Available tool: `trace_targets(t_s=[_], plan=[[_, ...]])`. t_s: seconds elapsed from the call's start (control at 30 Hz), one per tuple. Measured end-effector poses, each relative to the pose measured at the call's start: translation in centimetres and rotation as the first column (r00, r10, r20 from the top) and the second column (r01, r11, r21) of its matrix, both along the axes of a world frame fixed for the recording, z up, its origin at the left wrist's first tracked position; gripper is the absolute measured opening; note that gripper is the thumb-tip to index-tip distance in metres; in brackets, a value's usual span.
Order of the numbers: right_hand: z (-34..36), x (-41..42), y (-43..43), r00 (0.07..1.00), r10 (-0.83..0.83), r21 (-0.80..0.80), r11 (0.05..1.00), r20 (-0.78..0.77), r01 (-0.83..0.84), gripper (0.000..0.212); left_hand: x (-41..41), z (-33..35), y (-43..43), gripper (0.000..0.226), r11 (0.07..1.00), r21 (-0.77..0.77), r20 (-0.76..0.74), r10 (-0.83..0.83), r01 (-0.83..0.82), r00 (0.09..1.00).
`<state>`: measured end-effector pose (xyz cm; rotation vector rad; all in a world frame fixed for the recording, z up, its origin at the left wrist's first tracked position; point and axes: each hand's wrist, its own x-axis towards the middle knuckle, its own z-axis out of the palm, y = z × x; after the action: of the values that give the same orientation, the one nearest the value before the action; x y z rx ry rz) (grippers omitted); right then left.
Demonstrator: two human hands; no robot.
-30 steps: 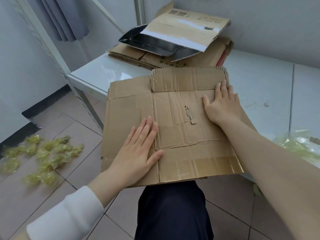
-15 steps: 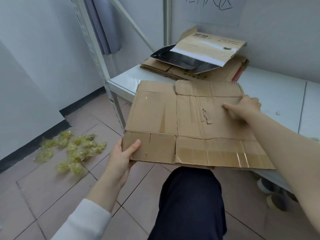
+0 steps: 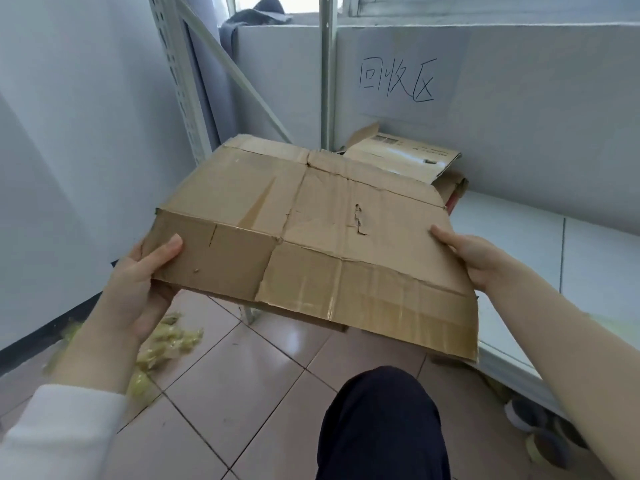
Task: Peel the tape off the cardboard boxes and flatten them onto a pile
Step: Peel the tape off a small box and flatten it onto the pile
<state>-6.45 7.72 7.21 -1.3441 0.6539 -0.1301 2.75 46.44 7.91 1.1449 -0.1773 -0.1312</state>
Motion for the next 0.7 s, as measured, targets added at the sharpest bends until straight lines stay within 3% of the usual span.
trace_targets(t_s=[0.1, 0.17, 0.23, 0.43, 0.53, 0.63, 0.7], plan=[[2.3, 0.7, 0.4, 0.983, -0.080, 0.039, 0.996, 0.164, 0.075, 0.015, 1.7, 0.7, -0.7, 0.021, 0.978, -0.207, -0.054, -0.006, -0.005, 0.999], [3.9, 1.8, 0.2, 0.961, -0.132, 0.024, 0.991, 0.244, 0.130, 0.018, 3.0, 1.2, -2.2, 0.020, 0.936, -0.350, -0.084, -0.007, -0.023, 0.996], [5.5, 3.3, -0.1, 0.940, -0.191, -0.005, 0.980, 0.284, 0.201, 0.025, 4.6, 1.4, -5.2, 0.021, 0.916, -0.401, -0.086, -0.018, -0.019, 0.996], [7.8, 9.1, -4.8, 0.887, -0.359, -0.060, 0.918, 0.289, 0.391, 0.041, 11.8, 3.2, -18.5, 0.023, 0.942, -0.336, -0.150, -0.064, 0.009, 0.987], [9.1, 11.9, -9.0, 0.883, -0.349, -0.130, 0.906, 0.313, 0.404, 0.045, 17.4, 4.5, -24.2, 0.021, 0.954, -0.298, -0.219, -0.090, 0.021, 0.972], [8.6, 14.9, -13.1, 0.894, -0.350, -0.260, 0.869, 0.281, 0.421, 0.046, 22.9, 3.5, -29.2, 0.036, 0.967, -0.253, -0.265, -0.071, 0.002, 0.962], [6.8, 17.0, -15.5, 0.897, -0.395, -0.397, 0.805, 0.199, 0.442, 0.052, 25.2, 1.0, -31.9, 0.041, 0.994, -0.114, -0.337, -0.032, -0.007, 0.941]])
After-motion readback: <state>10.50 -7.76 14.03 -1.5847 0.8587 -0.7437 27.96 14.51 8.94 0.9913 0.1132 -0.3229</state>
